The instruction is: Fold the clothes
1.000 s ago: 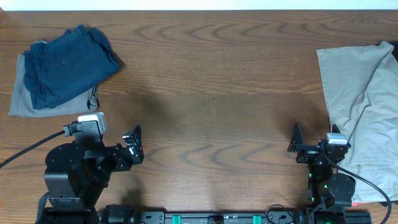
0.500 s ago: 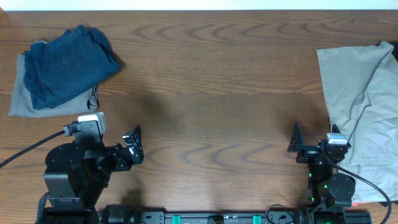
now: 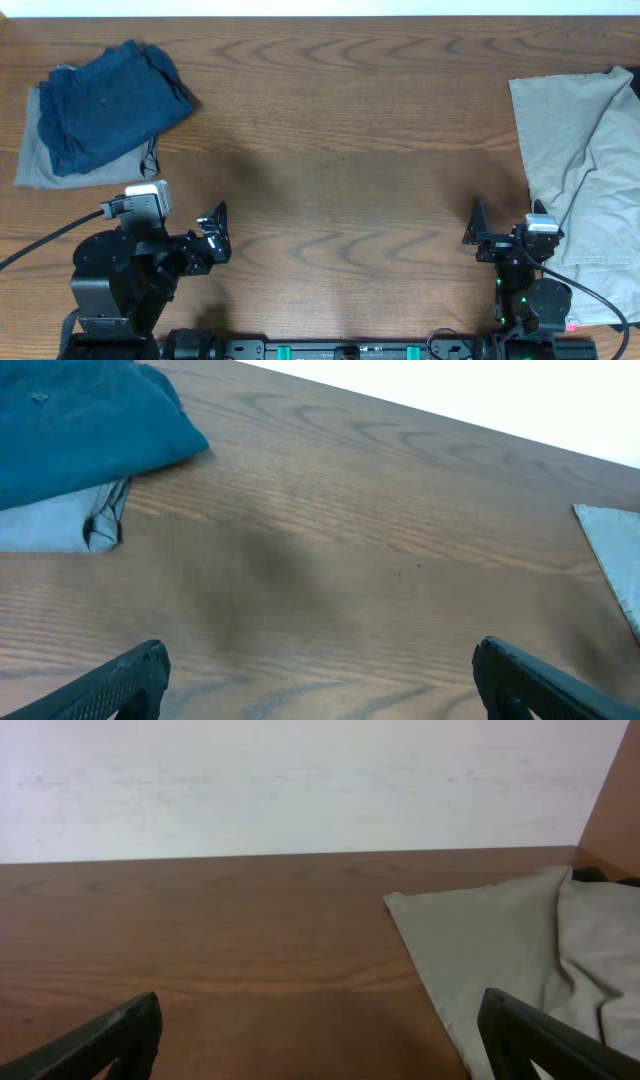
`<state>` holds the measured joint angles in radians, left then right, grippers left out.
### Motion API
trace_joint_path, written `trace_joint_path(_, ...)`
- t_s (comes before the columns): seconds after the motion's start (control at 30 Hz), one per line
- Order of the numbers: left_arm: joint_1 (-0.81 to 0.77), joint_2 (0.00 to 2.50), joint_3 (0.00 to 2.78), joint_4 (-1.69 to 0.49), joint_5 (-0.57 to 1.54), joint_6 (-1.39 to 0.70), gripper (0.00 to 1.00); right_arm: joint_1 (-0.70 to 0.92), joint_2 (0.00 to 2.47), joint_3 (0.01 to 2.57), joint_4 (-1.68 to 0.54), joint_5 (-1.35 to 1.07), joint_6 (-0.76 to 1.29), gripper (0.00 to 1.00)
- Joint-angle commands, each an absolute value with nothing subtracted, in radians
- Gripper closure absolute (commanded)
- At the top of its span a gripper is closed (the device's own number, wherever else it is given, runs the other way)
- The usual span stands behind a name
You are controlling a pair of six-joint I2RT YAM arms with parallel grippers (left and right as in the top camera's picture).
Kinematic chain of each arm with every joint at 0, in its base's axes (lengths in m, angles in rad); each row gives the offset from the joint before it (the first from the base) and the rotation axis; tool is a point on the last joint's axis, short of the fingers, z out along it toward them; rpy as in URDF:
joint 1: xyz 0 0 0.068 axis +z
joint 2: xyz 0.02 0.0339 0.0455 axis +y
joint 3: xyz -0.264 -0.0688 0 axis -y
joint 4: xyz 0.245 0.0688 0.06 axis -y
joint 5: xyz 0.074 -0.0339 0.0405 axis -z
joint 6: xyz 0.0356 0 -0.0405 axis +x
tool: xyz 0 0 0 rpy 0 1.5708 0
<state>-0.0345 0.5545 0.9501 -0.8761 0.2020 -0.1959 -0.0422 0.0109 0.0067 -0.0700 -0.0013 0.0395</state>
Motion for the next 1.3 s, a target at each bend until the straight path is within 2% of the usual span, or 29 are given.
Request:
trace_joint_path(0.0,-0.032,0.528,0.931,-0.893,0.167,-0.141,0.02,-0.053,0.005,0.005,-0.075,-0.011,0.021,0.01)
trace_joint_path(0.2,-0.032,0.406,0.797,-0.886,0.141,-0.138,0.02,-0.053,0.005,0.005,-0.075,-0.011,0.021,0.01)
trace_joint_path(0.33,-0.032,0.301,0.614,-0.781,0.141,-0.139,0.02,-0.053,0.005,0.005,-0.075,-0.011,0.021,0.01)
trace_joint_path(0.67,-0.032,0.012,0.219,-0.409,0.141,-0.139,0.02,-0.053,0.005,0.005,-0.075,-0.011,0.021,0.01)
trace_joint_path(0.9,-0.032,0.002,0.010,0.068,0.076,-0.138,0.02,-0.053,0.005,0.005,-0.075,-0.011,0.021,0.01)
trace_joint_path(1.1,-0.033,0.002,0.004,-0.056,0.070,-0.135,0.02,-0.053,0.005,0.005,-0.075,-0.011,0.021,0.01)
trace_joint_path(1.27,-0.032,0.004,0.004,-0.066,0.070,-0.135,0.02,-0.053,0.005,0.006,-0.075,-0.011,0.021,0.01)
